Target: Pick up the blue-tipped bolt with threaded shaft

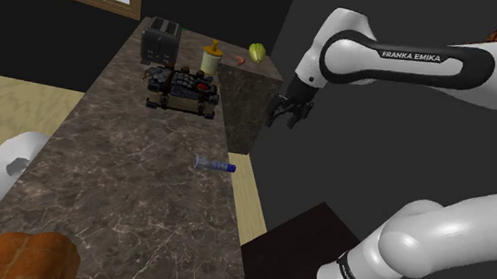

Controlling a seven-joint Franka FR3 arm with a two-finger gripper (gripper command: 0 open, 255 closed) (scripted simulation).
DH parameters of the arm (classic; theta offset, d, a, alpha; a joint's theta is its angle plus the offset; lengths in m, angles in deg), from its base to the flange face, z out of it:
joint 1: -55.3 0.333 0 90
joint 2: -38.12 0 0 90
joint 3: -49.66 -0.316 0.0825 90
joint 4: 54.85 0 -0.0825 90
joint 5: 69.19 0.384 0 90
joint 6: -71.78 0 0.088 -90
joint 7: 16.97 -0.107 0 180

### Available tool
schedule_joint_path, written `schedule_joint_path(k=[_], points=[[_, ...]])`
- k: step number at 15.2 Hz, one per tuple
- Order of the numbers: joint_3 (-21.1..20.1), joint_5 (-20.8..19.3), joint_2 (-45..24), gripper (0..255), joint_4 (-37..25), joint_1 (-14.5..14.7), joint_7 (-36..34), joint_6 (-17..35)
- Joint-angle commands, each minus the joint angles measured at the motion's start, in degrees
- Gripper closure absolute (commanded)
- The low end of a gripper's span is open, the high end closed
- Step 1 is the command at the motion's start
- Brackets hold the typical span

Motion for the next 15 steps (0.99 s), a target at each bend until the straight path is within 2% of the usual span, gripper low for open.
schedule_joint_path(k=[1,8,15], points=[[-1.31,-0.15,-3.84,0,-0.6,0.16,-1.5,3.31],[-5.27,-2.96,-18.38,0,-5.13,0.61,-7.73,12.92],[-6.85,-9.13,-34.13,0,-13.4,2.26,-15.31,19.37]])
